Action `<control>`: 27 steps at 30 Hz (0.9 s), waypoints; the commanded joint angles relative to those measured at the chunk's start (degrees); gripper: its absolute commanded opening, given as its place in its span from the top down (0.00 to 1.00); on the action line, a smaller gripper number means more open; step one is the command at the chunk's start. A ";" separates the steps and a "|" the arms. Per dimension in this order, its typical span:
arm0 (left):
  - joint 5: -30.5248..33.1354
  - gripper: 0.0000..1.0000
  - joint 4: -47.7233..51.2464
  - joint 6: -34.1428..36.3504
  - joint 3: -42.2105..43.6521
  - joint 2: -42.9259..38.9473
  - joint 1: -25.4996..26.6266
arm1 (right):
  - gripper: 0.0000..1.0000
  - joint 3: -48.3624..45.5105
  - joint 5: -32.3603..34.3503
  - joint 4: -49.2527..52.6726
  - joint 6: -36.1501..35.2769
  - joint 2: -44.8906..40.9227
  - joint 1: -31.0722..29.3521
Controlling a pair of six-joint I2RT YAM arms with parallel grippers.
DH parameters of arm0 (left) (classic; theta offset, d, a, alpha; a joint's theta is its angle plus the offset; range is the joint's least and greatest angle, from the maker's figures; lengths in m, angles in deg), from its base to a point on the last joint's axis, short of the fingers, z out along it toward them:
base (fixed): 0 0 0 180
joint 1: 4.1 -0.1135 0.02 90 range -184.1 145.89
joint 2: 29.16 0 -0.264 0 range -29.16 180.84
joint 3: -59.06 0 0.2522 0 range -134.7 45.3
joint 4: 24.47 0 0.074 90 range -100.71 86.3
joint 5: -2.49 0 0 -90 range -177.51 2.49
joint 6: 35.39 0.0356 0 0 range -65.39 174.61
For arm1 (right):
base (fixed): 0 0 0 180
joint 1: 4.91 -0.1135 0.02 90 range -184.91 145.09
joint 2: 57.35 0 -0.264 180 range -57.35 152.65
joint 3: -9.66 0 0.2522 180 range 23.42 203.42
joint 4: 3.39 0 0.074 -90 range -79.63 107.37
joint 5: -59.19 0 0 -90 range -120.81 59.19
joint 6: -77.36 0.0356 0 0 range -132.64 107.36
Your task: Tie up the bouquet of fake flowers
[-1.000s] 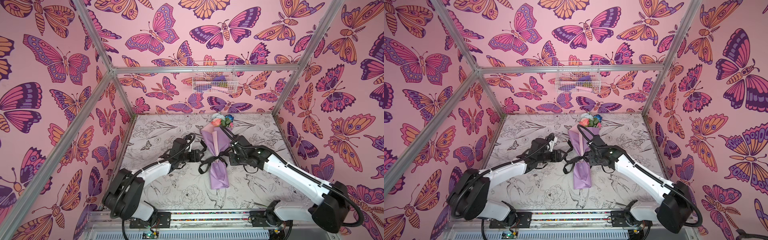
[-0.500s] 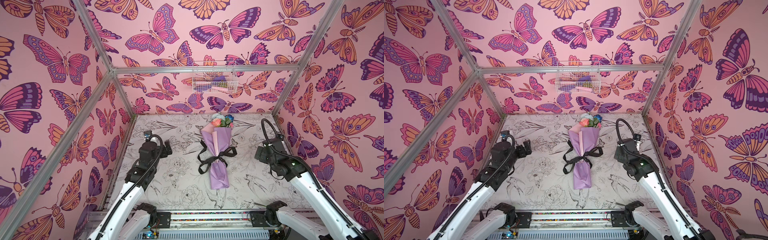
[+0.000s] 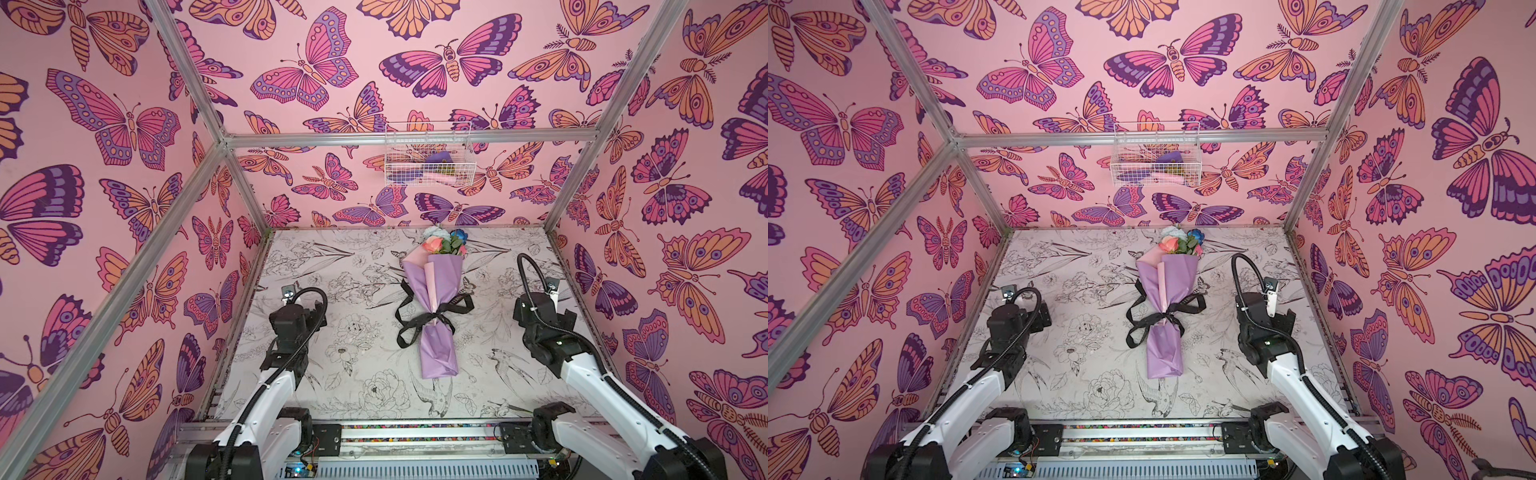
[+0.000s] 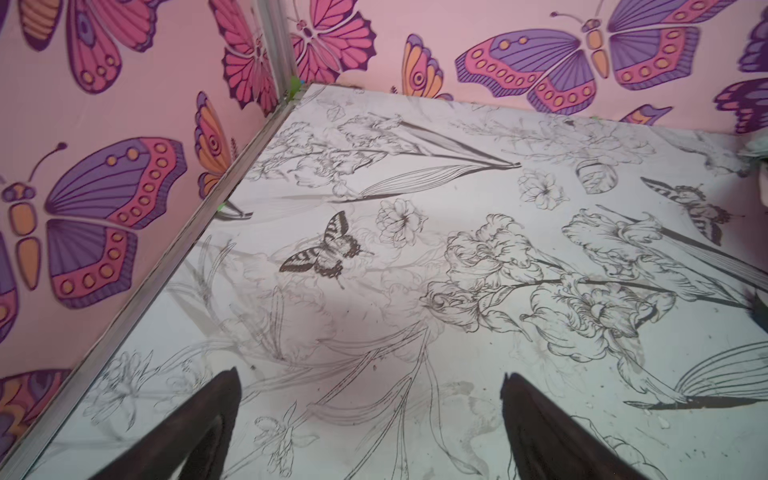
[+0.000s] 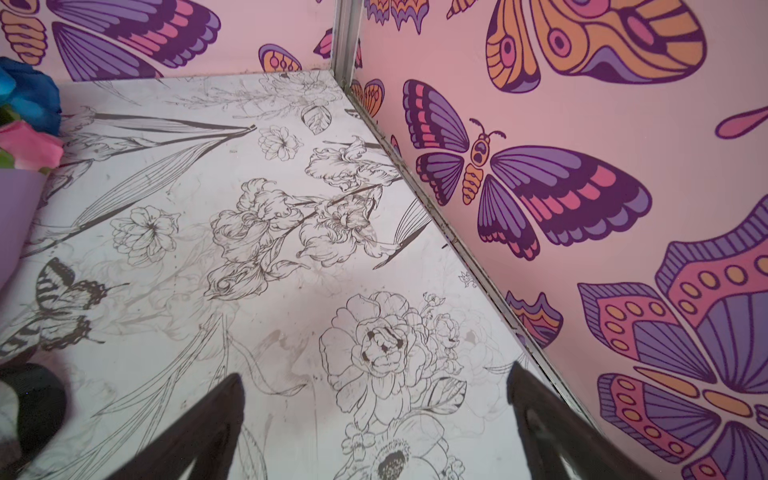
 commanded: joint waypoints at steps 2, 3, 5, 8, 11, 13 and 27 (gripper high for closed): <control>-7.98 0.01 -14.16 4.67 3.20 4.64 -0.61 | 0.01 -3.05 -0.17 -13.65 -3.84 0.18 3.03; -8.83 0.01 -16.92 5.05 3.75 6.43 -0.65 | 0.01 -3.95 -1.16 -15.30 -3.50 0.59 3.65; -10.38 0.01 -22.56 5.28 4.59 10.19 -0.66 | 0.01 -5.69 -2.11 -18.90 -3.32 1.58 4.35; -13.45 0.01 -31.01 6.25 5.19 15.77 -0.84 | 0.01 -8.10 -3.92 -24.69 -3.88 3.14 5.01; -14.14 0.01 -32.87 7.36 3.21 21.26 -0.99 | 0.01 -9.56 -7.20 -29.44 -4.24 4.59 5.81; -14.89 0.01 -34.79 8.15 2.10 25.31 -1.02 | 0.01 -9.86 -9.14 -30.89 -4.48 5.47 5.90; -19.28 0.01 -34.23 6.07 -2.77 32.78 -4.62 | 0.01 -10.29 -21.24 -49.88 -10.58 20.38 6.62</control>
